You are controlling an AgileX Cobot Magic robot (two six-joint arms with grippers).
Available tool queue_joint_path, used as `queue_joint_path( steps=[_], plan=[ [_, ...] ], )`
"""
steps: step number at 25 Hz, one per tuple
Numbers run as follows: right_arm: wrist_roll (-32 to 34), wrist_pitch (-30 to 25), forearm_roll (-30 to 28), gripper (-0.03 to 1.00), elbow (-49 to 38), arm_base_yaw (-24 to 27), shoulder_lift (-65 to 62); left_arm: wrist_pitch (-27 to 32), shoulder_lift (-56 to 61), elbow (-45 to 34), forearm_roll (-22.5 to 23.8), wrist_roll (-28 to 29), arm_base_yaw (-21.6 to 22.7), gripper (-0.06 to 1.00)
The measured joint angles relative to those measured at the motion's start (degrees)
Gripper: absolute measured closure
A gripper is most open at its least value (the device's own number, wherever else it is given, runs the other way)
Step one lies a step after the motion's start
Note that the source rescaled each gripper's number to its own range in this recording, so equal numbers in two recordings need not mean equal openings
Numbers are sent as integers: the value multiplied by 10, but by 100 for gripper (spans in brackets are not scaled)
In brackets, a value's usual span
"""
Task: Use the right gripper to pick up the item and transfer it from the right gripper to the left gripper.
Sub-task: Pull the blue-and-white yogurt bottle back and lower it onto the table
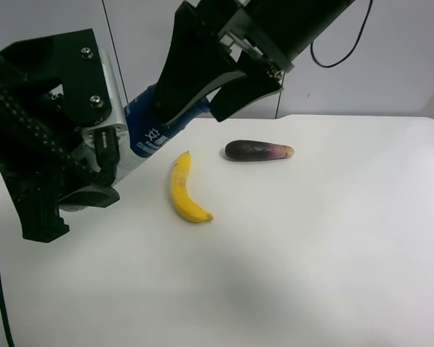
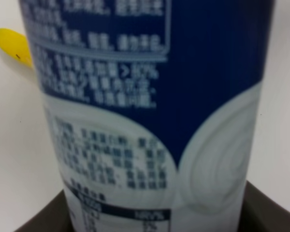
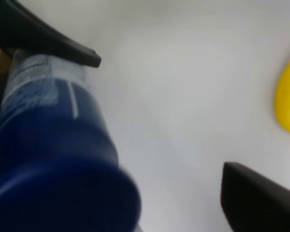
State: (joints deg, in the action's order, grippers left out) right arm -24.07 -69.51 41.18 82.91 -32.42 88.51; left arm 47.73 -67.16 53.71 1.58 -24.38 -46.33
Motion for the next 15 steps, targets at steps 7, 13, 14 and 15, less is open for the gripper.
queue_joint_path(
  steps=[7, 13, 14, 15],
  plan=[
    [58, -2, -112, 2, 0, 0, -103, 0, 0, 0, 0, 0, 0, 94],
    [120, 1, -230, 2, -14, 0, -229, 0, 0, 0, 0, 0, 0, 94],
    [126, 2, -241, 2, -28, 0, -257, 0, 0, 0, 0, 0, 0, 94],
    [131, 2, -248, 2, -51, 0, -281, 0, 0, 0, 0, 0, 0, 94]
  ],
)
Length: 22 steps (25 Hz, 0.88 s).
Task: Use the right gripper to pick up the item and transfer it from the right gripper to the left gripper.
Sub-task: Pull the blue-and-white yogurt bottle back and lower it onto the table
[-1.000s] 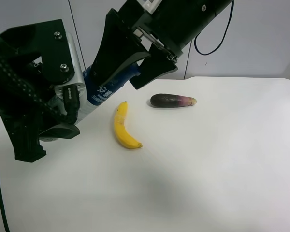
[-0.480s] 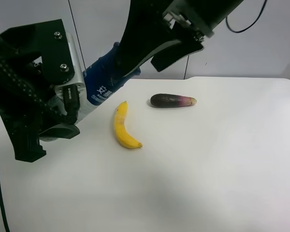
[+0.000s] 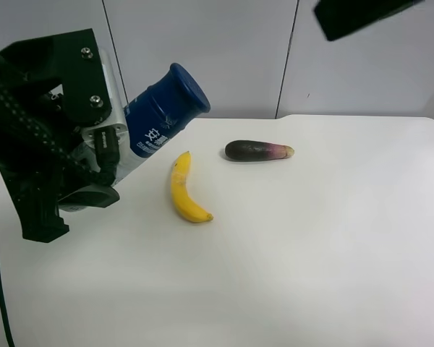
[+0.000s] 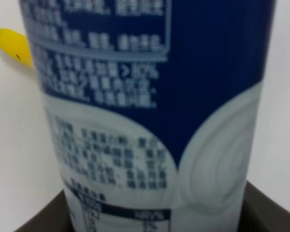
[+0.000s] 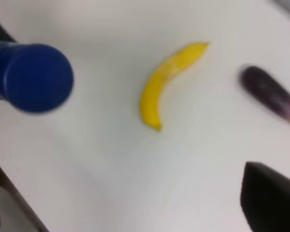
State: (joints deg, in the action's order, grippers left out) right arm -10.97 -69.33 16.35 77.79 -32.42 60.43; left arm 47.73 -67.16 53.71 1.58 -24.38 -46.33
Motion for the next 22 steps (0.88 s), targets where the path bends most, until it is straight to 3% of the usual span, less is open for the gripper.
queue_joint_path(
  steps=[9, 15, 22],
  plan=[
    [8, -4, -32, 2, -255, 0, -258, 0, 0, 0, 0, 0, 0, 94],
    [20, -6, -75, 2, -357, -2, -406, 0, 0, 0, 0, 0, 0, 94],
    [27, 42, -76, 2, -461, -2, -521, 0, 0, 0, 0, 0, 0, 94]
  ],
)
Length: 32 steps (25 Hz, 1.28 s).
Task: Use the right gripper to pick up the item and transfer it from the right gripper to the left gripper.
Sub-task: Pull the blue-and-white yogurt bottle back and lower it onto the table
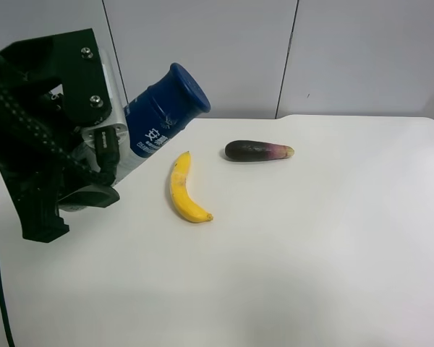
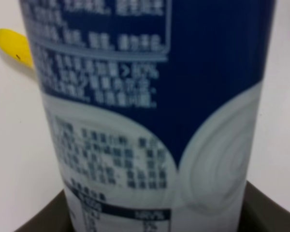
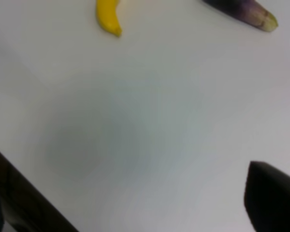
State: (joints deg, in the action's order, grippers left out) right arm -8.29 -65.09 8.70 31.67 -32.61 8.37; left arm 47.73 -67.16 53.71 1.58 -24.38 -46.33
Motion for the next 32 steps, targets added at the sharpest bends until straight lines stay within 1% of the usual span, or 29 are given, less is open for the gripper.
queue_joint_path(
  steps=[3, 7, 17, 21, 24, 28, 30, 32],
  plan=[
    [1, 18, 8, 2, -30, 0, -29, 0, 0, 0, 0, 0, 0, 94],
    [1, 34, 9, 2, -33, 0, -34, 0, 0, 0, 0, 0, 0, 94],
    [1, 33, 9, 2, -33, 0, -34, -25, 0, 0, 0, 0, 0, 94],
    [1, 33, 9, 2, -33, 6, -35, -32, 0, 0, 0, 20, 0, 94],
    [1, 33, 9, 2, -33, 38, -40, -36, 0, 0, 0, 42, 0, 94],
    [2, 33, 9, 2, -33, 103, -78, -55, 0, 0, 9, 85, 2, 94],
    [2, 33, 11, 2, -33, 133, -85, -70, 0, 0, 12, 114, 13, 94],
    [3, 34, 11, 2, -33, 148, -85, -79, 0, 0, 15, 137, 28, 94]
  ],
)
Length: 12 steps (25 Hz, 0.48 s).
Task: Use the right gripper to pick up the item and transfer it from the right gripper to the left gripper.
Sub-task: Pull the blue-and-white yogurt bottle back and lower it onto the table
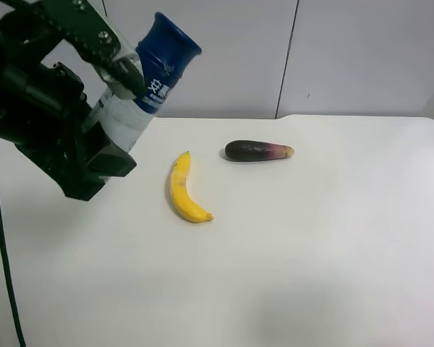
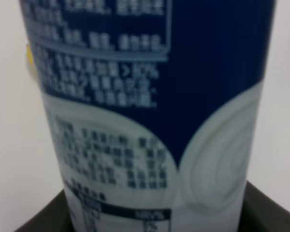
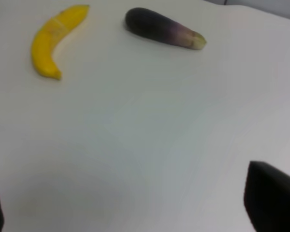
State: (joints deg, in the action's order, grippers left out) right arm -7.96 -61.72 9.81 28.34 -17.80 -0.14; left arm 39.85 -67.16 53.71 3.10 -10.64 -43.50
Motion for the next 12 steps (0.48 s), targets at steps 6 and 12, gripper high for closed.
queue_joint_path(
  steps=[6, 12],
  plan=[
    [0, 0, 1, 2, 0, 6, 0, 5, 0, 0, 5, 68, 106, 94],
    [0, 0, 1, 2, 0, 6, 0, 36, -9, 0, 5, 88, 245, 94]
  ],
)
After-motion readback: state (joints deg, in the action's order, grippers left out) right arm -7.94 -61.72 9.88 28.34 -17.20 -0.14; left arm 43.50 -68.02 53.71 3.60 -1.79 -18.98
